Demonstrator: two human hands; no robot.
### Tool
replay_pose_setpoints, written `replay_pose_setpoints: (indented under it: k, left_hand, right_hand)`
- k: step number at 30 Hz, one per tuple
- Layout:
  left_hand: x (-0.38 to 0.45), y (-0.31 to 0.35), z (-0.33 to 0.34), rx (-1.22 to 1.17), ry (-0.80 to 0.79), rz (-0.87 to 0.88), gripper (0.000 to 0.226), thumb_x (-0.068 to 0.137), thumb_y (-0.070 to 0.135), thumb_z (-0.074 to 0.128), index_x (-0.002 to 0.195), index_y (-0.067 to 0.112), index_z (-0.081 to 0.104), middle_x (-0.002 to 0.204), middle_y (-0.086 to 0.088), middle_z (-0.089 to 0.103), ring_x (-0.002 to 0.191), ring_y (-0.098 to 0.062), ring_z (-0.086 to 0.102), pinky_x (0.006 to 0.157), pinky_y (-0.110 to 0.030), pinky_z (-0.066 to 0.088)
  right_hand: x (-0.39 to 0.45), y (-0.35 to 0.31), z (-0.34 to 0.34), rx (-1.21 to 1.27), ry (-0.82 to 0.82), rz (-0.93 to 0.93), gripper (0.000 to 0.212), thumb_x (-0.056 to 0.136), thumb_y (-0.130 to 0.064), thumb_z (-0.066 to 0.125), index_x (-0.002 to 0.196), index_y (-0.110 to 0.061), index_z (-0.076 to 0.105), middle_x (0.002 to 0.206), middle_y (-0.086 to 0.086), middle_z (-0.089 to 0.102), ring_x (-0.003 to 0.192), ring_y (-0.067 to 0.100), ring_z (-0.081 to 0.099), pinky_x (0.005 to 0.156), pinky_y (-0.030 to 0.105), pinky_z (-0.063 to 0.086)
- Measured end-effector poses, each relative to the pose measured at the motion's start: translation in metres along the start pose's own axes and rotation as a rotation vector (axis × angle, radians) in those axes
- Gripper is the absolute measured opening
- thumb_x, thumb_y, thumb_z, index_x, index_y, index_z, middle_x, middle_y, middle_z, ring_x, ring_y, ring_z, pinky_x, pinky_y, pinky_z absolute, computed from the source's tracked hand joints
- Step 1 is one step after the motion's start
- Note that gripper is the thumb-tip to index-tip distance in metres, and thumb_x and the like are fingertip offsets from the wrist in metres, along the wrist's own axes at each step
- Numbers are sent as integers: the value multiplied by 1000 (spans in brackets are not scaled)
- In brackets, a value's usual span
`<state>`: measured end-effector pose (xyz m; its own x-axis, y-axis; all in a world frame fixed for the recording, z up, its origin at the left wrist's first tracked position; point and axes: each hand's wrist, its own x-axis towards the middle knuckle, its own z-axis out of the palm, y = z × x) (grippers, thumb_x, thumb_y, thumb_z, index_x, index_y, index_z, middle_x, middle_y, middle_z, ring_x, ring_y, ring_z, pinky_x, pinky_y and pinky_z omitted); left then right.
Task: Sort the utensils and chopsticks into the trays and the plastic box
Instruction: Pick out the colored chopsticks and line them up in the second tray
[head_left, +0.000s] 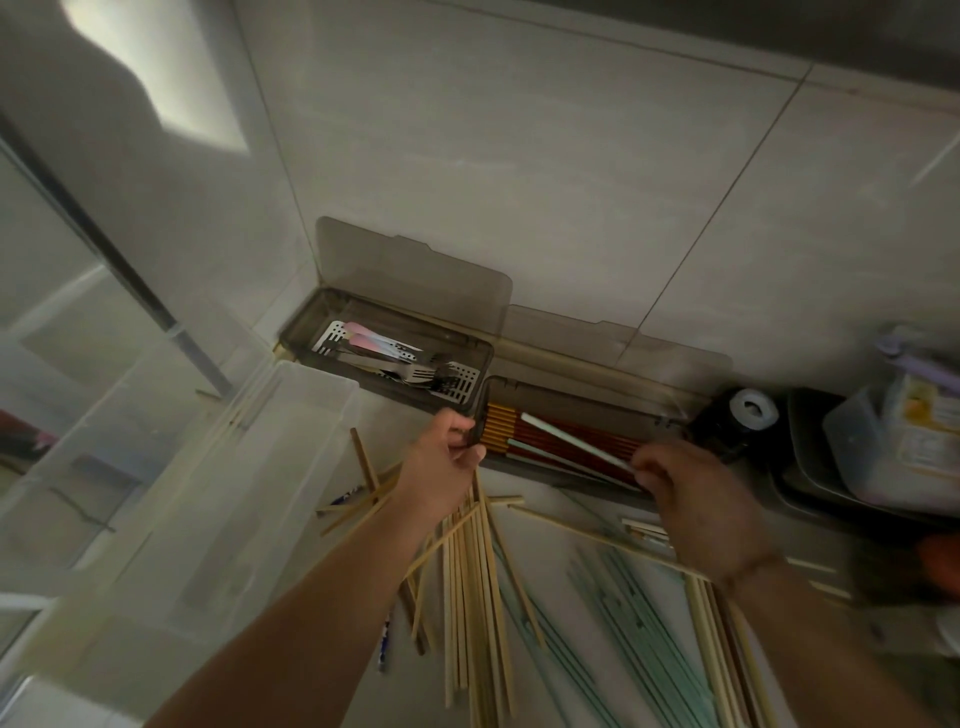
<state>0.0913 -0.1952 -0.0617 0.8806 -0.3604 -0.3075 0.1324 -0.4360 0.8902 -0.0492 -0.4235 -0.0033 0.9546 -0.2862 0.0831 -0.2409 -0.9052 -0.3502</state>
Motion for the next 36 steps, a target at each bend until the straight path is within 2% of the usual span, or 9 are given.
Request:
replay_pose_setpoints:
  k: [7,13,17,20,22,26,30,32,36]
  left_hand:
    - [-2,0,0,10,6,3,26,91,16,62,105,35,50,103,12,62,102,-5,60,88,-30,51]
    - [0,-1,-1,22,-2,-8,27,91,17,62,110,33,51,105,13,63,101,-2,59,86,-28,50]
    - [0,-2,0,12,-2,-23,26,91,19,63,104,38,50,96,19,60,96,4,56,75,-21,45]
    - [0,-1,0,7,2,-29,29,90,20,63,96,44,49,93,22,59,94,4,55,72,-19,43]
    - [0,0,0,9,3,-29,30,90,20,63,95,46,48,92,22,59,95,3,55,73,-20,43]
    - [1,-2,1,11,13,-20,28,90,18,64,97,41,49,91,23,59,93,4,56,71,-17,41]
    - [0,-2,2,16,23,-4,25,90,19,64,101,37,51,96,20,60,88,9,54,64,-14,38]
    - [-1,-2,3,21,31,0,23,91,20,64,105,34,52,99,17,62,89,7,56,64,-15,38]
    - [-2,-1,2,52,41,18,23,91,21,64,107,32,52,97,17,59,86,5,55,65,-17,39]
  right_hand:
    - [73,8,40,-201,-320,98,11,93,-23,56,96,-25,67,104,3,67,90,20,61,76,29,51]
    - [81,17,50,-205,-447,142,18,90,-19,59,103,-23,71,116,4,66,103,22,61,89,29,50]
    - [68,13,42,-118,-363,127,20,92,-25,59,109,-20,69,112,4,68,100,21,62,87,31,51]
    - [36,-2,31,53,-50,24,8,88,-23,64,95,-22,69,91,-1,66,79,14,61,70,29,53]
    - [4,-12,27,84,64,-66,8,82,-18,70,84,-24,65,81,-9,61,69,8,56,62,24,48]
    - [-65,-16,36,-19,-69,21,23,71,-20,79,69,-29,58,67,-10,58,61,14,60,50,24,43]
    - [-118,-6,53,-46,-342,219,26,77,-56,62,79,-31,54,83,-16,52,84,3,60,64,19,45]
    - [-135,-5,57,-89,-370,272,32,78,-64,56,86,-33,55,93,-18,54,90,0,58,68,16,44]
    - [-144,-12,60,-138,-334,274,27,83,-59,57,93,-34,62,104,-17,60,98,4,59,73,16,46]
